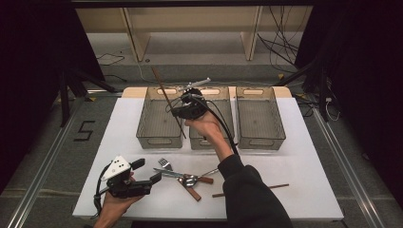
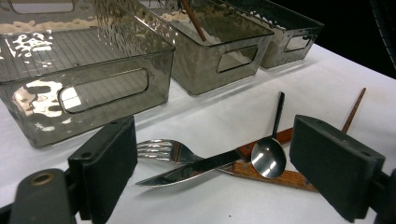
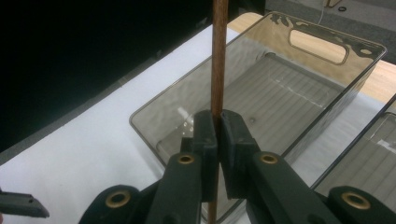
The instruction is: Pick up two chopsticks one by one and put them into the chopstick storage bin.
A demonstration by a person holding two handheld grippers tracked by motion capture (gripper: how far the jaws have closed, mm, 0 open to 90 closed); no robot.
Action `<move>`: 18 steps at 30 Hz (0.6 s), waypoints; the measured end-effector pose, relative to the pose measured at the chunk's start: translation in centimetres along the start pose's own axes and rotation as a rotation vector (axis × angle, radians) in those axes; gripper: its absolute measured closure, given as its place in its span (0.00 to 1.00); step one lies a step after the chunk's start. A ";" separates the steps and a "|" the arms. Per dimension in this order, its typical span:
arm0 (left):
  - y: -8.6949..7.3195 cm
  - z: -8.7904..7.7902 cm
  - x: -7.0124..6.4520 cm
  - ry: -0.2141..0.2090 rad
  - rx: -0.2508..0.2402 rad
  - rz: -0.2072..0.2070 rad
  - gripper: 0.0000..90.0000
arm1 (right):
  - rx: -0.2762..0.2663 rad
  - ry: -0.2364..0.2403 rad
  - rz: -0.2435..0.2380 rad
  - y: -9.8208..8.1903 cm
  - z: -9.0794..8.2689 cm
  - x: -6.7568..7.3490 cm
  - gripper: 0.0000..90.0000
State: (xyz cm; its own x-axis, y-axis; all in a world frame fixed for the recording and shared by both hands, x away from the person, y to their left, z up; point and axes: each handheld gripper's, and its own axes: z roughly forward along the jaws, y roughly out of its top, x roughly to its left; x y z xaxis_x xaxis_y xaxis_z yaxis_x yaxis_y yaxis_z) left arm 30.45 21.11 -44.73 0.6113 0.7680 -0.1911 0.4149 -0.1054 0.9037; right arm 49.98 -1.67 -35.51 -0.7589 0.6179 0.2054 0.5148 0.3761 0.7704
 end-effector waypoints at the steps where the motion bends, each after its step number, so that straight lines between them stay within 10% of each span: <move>1: 0.0 0.0 0.0 0.000 0.000 0.000 0.16 | -0.002 0.000 0.005 0.1 0.1 0.0 0.96; 18: 0.1 -0.1 0.0 -0.005 0.001 0.008 0.16 | -0.007 -0.016 0.051 1.3 2.1 -0.5 0.96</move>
State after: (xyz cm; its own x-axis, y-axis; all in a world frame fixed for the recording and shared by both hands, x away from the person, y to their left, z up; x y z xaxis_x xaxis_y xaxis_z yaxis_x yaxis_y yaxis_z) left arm 30.45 21.20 -44.63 0.6176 0.7643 -0.1856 0.4105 -0.1119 0.9050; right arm 51.89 0.01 -35.86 -0.7255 0.6469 0.2347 0.5494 0.3390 0.7637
